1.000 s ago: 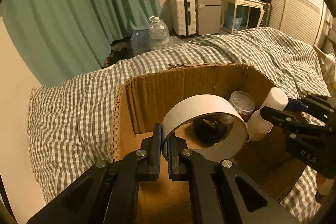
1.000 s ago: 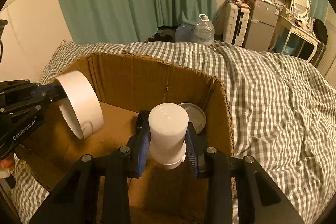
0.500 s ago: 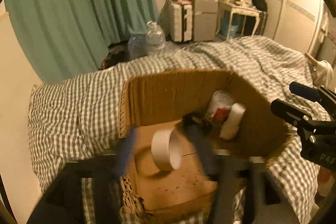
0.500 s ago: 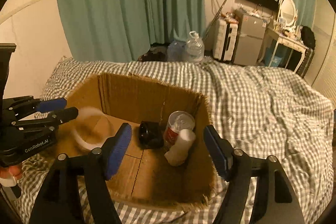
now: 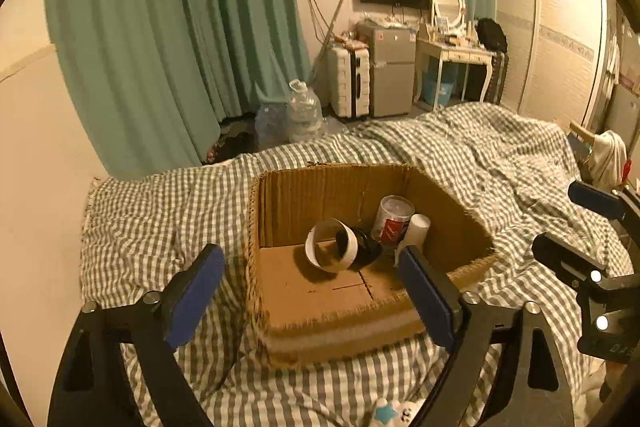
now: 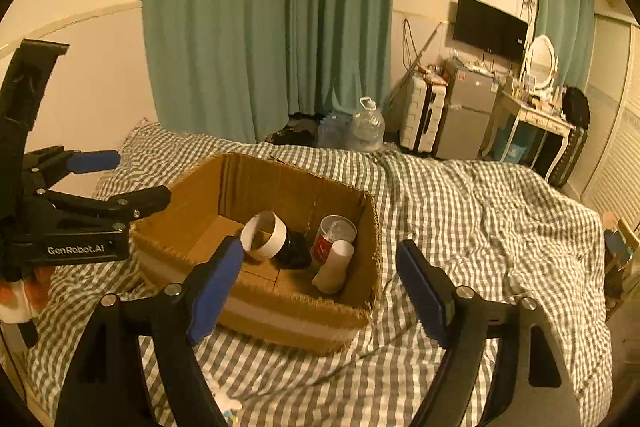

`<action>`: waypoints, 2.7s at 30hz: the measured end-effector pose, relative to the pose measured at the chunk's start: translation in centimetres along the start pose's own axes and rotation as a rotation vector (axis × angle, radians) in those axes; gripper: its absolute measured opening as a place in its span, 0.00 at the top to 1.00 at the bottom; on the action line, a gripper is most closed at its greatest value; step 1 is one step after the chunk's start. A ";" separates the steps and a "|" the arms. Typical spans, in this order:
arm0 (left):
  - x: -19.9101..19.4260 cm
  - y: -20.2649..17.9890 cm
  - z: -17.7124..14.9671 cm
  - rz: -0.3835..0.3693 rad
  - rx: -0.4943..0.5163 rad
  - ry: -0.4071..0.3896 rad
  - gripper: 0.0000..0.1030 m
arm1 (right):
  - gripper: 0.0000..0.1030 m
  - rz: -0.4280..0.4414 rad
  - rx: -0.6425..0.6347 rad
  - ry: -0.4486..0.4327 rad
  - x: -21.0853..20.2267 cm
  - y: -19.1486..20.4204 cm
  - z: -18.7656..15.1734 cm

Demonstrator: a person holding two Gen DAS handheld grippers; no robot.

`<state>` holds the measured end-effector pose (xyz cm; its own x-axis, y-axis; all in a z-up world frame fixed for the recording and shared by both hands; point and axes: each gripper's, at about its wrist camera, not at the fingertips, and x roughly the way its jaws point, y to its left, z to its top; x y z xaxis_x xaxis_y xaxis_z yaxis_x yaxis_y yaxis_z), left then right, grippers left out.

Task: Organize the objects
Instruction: 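Withdraw both grippers from the box toward the toothpaste and plush toy, then grasp the toothpaste tube with the right gripper, then grasp the white plush toy with the blue star with the left gripper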

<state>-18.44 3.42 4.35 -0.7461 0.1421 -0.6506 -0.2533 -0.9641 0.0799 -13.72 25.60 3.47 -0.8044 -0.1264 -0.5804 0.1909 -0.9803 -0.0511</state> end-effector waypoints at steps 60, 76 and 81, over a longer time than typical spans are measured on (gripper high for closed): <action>3.5 -4.4 -21.4 -0.107 -0.020 0.128 0.03 | 0.75 0.093 0.034 0.219 1.9 3.5 -18.2; 9.5 -6.6 -22.0 -0.232 -0.036 0.194 0.11 | 0.75 0.128 0.084 0.319 4.2 2.5 -20.1; 9.1 -7.9 -22.5 -0.267 0.046 0.192 0.32 | 0.74 0.129 0.082 0.369 5.3 2.8 -20.5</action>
<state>-9.38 7.24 -19.25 -0.5211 0.3398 -0.7830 -0.4555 -0.8865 -0.0816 -5.94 25.32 -16.44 -0.5177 -0.2011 -0.8316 0.2196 -0.9707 0.0980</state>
